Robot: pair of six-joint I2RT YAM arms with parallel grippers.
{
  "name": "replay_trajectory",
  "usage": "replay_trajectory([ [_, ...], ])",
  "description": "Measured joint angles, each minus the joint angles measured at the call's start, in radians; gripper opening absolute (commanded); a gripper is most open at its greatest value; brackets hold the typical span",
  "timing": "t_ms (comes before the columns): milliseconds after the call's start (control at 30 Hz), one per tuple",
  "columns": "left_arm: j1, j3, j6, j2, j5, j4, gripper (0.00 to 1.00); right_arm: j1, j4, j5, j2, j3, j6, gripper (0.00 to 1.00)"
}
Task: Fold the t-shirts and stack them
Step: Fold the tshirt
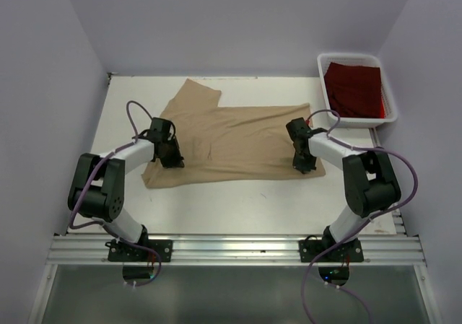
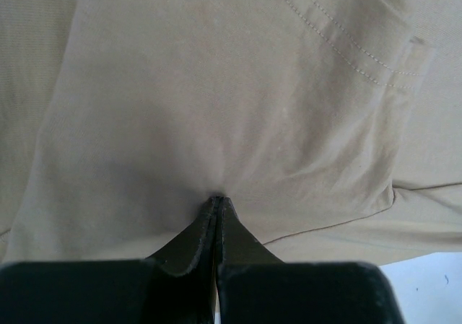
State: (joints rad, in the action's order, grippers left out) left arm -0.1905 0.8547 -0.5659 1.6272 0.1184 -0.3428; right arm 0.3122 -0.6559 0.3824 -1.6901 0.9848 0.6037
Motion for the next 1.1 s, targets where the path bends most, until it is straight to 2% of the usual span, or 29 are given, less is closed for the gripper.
replay_trajectory([
  [333,0.0,-0.047,-0.003,-0.09,0.023,-0.256,0.0,0.0,-0.11,-0.116,0.11,-0.103,0.076,0.0],
  [600,0.0,-0.106,-0.023,-0.214,0.046,-0.368,0.0,-0.005,-0.207,-0.145,0.251,-0.17,0.089,0.0],
  [667,0.0,-0.086,-0.027,-0.261,0.044,-0.372,0.15,-0.005,-0.212,-0.162,0.288,-0.155,0.07,0.0],
  [733,0.0,-0.032,-0.028,-0.291,0.037,-0.362,0.33,-0.005,-0.212,-0.174,0.31,-0.118,0.045,0.19],
  [800,0.001,0.038,-0.031,-0.295,0.026,-0.336,0.42,-0.005,-0.202,-0.192,0.323,-0.072,0.01,0.35],
  [833,0.001,0.078,-0.032,-0.288,0.017,-0.311,0.51,-0.006,-0.195,-0.198,0.325,-0.041,-0.007,0.52],
  [867,0.0,0.123,-0.031,-0.273,0.005,-0.293,0.55,-0.006,-0.189,-0.204,0.325,-0.009,-0.02,0.58],
  [933,0.001,0.241,-0.031,-0.203,-0.019,-0.272,0.64,-0.006,-0.181,-0.219,0.317,0.058,-0.056,0.67],
  [1100,0.009,0.606,-0.006,0.117,-0.067,-0.241,0.7,-0.006,-0.154,-0.253,0.286,0.18,-0.115,0.75],
])
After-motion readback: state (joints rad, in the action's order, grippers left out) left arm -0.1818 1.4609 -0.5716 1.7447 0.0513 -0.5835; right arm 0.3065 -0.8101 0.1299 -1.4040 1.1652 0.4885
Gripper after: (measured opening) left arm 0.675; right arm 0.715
